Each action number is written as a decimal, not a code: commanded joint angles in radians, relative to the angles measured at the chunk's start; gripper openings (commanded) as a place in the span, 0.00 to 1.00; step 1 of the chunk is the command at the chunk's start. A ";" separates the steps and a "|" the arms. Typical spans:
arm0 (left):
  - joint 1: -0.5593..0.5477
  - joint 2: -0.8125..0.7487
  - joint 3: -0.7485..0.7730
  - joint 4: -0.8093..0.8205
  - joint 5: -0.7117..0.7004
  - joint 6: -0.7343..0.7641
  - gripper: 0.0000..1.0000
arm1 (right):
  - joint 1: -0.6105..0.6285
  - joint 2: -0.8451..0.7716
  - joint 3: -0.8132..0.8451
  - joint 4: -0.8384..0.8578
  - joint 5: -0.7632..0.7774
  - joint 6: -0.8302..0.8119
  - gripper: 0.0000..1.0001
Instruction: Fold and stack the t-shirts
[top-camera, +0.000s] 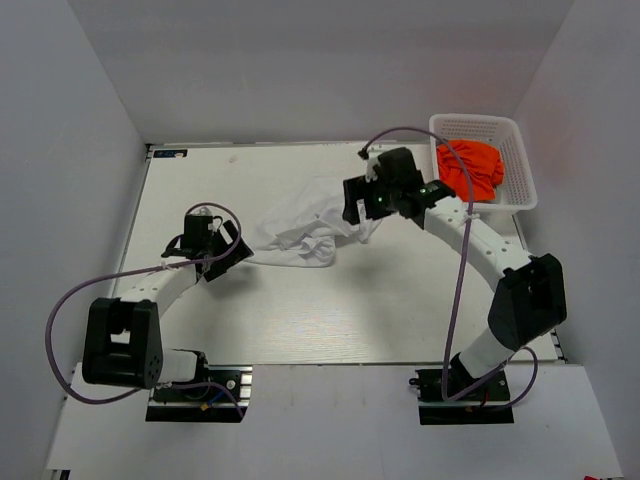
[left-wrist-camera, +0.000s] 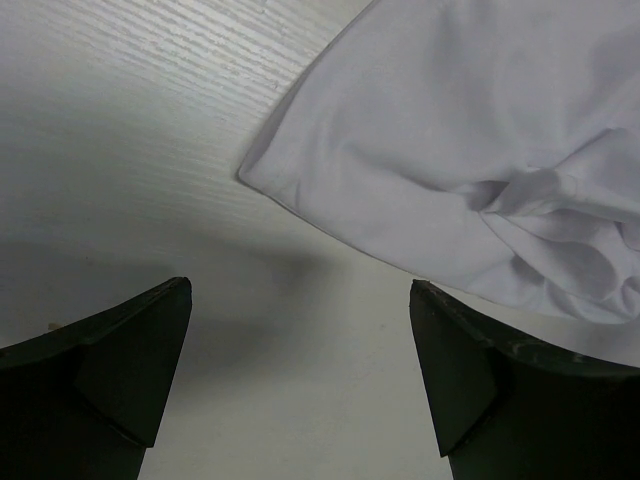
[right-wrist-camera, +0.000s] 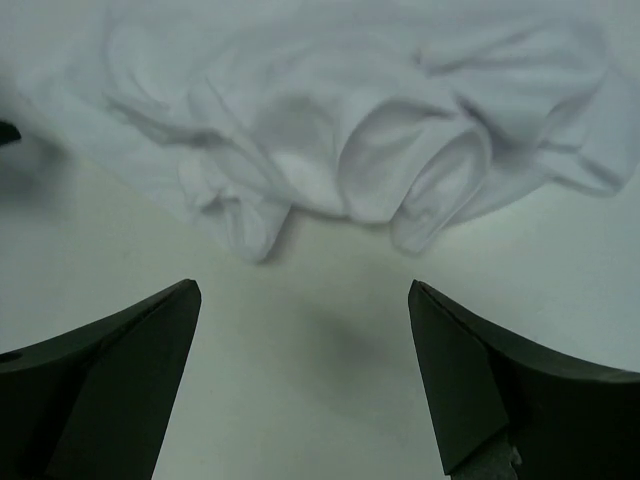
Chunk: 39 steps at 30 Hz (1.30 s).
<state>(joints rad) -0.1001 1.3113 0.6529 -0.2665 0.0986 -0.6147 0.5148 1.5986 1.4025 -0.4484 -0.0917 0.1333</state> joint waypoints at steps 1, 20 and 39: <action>-0.003 0.054 0.004 0.050 -0.005 -0.023 1.00 | 0.033 -0.081 -0.129 0.072 0.035 0.066 0.90; -0.012 0.276 0.045 0.153 -0.050 -0.062 0.35 | 0.286 0.167 -0.042 0.410 -0.040 -0.582 0.90; -0.012 0.287 0.106 0.067 -0.138 -0.092 0.00 | 0.300 0.569 0.352 0.112 -0.158 -0.758 0.90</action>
<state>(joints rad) -0.1116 1.5944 0.7551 -0.1284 0.0181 -0.7067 0.8074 2.1693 1.7519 -0.3515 -0.2527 -0.6243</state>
